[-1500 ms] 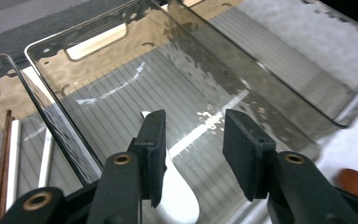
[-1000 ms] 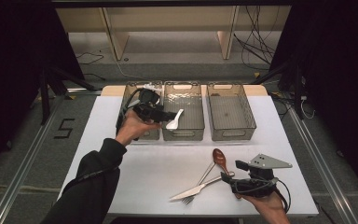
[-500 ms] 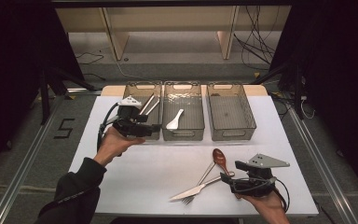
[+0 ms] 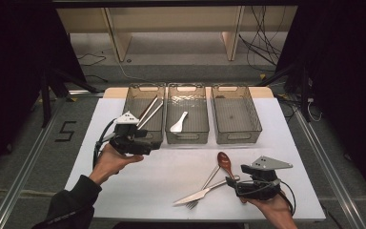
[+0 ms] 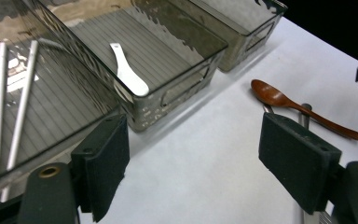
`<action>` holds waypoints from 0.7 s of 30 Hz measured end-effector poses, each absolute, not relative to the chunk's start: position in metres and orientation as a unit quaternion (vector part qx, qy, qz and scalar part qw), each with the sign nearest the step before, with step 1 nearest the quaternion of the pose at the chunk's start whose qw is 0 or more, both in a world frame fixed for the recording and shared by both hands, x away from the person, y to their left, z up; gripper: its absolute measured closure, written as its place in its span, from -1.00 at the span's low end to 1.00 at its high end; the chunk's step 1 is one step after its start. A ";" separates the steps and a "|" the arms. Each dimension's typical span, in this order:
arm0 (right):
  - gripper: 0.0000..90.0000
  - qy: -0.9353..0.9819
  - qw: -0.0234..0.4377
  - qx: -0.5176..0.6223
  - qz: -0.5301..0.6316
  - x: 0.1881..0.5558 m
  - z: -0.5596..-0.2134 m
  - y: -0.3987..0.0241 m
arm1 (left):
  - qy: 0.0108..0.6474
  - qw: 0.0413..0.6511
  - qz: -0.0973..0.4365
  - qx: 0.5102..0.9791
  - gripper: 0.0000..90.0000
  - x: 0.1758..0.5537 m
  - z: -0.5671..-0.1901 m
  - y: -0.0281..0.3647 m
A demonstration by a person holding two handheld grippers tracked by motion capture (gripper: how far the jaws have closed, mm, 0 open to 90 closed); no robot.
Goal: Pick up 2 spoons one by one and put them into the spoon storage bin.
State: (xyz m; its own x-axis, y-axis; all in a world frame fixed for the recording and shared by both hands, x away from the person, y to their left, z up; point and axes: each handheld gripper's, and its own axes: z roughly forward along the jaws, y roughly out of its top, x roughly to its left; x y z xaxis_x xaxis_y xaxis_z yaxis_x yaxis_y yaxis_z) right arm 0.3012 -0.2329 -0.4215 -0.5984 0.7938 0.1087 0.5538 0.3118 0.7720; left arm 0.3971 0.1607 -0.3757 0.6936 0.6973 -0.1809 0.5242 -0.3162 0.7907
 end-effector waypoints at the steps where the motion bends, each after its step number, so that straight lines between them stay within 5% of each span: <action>1: -0.36 0.798 0.149 0.423 0.402 0.302 -0.421 -0.233 | 0.378 0.447 0.097 0.805 -0.47 0.394 -0.377 0.161; 21: -0.08 0.833 0.130 0.440 0.310 0.327 -0.433 -0.233 | 0.372 0.461 0.107 0.799 -0.51 0.357 -0.396 0.175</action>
State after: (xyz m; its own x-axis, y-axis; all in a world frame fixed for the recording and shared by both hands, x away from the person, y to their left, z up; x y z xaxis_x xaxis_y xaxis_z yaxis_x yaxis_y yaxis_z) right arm 0.3274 -0.2332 -0.4331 -0.5785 0.8138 0.0561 0.6529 0.4207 0.6299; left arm 0.3569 0.1752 -0.3956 0.6998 0.6931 -0.1728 0.4966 -0.2982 0.8151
